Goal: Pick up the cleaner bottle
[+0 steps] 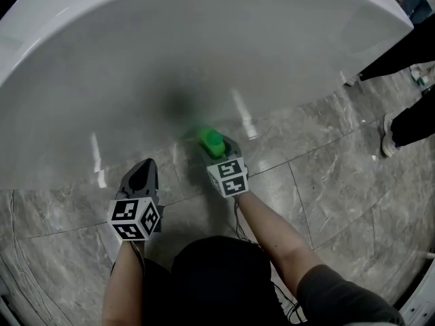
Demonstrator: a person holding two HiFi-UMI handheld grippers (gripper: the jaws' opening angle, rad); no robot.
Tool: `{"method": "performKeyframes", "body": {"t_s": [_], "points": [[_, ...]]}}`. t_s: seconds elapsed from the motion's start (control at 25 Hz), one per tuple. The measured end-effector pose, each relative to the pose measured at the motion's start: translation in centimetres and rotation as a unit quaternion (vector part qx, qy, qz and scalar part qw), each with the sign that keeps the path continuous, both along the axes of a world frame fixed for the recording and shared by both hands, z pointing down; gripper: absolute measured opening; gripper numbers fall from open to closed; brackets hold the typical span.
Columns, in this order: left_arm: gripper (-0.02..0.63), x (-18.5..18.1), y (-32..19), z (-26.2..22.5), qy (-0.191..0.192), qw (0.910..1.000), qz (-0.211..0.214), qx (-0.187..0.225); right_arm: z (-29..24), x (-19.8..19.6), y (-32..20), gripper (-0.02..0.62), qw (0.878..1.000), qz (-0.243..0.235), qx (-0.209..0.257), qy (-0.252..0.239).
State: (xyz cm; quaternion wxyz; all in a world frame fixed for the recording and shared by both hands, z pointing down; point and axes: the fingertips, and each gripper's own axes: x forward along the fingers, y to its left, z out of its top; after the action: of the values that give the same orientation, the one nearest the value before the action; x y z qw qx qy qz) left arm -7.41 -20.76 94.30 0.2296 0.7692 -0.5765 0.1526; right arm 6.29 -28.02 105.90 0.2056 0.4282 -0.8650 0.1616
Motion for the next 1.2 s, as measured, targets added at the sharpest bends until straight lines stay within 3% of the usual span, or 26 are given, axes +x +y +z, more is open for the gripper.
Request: {"method": "performKeyframes", "body": {"t_s": [0.2,0.4,0.56,0.72,0.88,1.0,1.2], "points": [[0.014,-0.2,0.3,0.1,0.000,1.0000,-0.001,-0.004,0.1,0.3,-0.5,0.206,1.000,-0.006,-0.012,0.005],[0.015,-0.3,0.5,-0.2,0.001,1.0000,-0.002,-0.001,0.3,2.2,-1.2,0.199,0.992,0.048,-0.083,-0.083],[0.015,-0.3,0.8,-0.6,0.000,1.0000,0.002,0.001,0.7,3.6,-0.7,0.198,0.958,0.119,-0.158,-0.207],[0.015,-0.1,1.0,-0.8,0.008,1.0000,0.003,0.001,0.1,4.9,0.5,0.196,0.918,0.170,-0.181,-0.311],[0.015,0.2,1.2,-1.7,0.024,0.9997,0.004,0.004,-2.2,4.9,1.9,0.196,0.877,0.178,-0.191,-0.403],[0.014,0.7,1.7,-3.1,0.033,0.9993,0.012,0.008,-5.1,4.9,2.6,0.196,0.861,0.171,-0.192,-0.438],[0.015,1.5,2.1,-7.3,0.043,0.9986,0.019,0.024,-11.5,5.2,3.9,0.196,0.851,0.150,-0.204,-0.460]]}}
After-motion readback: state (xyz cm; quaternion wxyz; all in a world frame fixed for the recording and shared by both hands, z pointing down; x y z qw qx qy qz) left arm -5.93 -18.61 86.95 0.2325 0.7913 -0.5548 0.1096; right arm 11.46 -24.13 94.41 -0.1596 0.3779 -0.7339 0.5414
